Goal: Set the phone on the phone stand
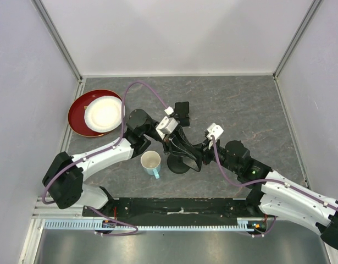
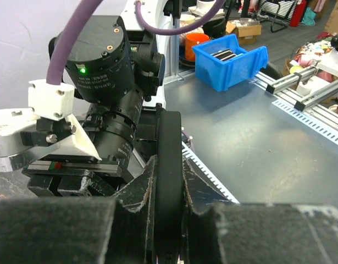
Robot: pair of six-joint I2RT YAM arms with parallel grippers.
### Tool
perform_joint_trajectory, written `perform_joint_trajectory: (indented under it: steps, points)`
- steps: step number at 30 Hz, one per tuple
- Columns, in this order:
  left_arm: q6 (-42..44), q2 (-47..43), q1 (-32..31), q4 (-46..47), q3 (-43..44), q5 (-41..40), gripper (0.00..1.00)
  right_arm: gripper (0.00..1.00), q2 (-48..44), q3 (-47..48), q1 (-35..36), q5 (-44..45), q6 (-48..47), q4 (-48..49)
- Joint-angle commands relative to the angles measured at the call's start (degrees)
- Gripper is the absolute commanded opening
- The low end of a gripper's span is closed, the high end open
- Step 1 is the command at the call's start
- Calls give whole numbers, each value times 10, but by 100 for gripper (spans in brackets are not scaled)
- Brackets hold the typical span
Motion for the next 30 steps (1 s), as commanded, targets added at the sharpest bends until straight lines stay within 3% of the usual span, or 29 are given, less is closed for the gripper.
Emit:
perform_joint_trajectory:
  steps: [1, 6, 14, 26, 30]
  points:
    - [12, 4, 6, 57, 21, 14, 2, 0, 4, 9, -6, -83, 20, -5]
    - [-12, 39, 31, 89, 18, 26, 2, 0, 5, 8, -21, -102, 25, -6]
    - [-229, 137, 70, 402, 24, 24, 2, 0, 13, 13, -28, -104, 24, -12]
    - [-188, 109, 77, 381, -49, -27, 2, 0, 7, 6, -30, -45, 34, -17]
    - [-35, 46, 73, 231, -84, -112, 2, 0, -8, -5, -30, -15, 51, -8]
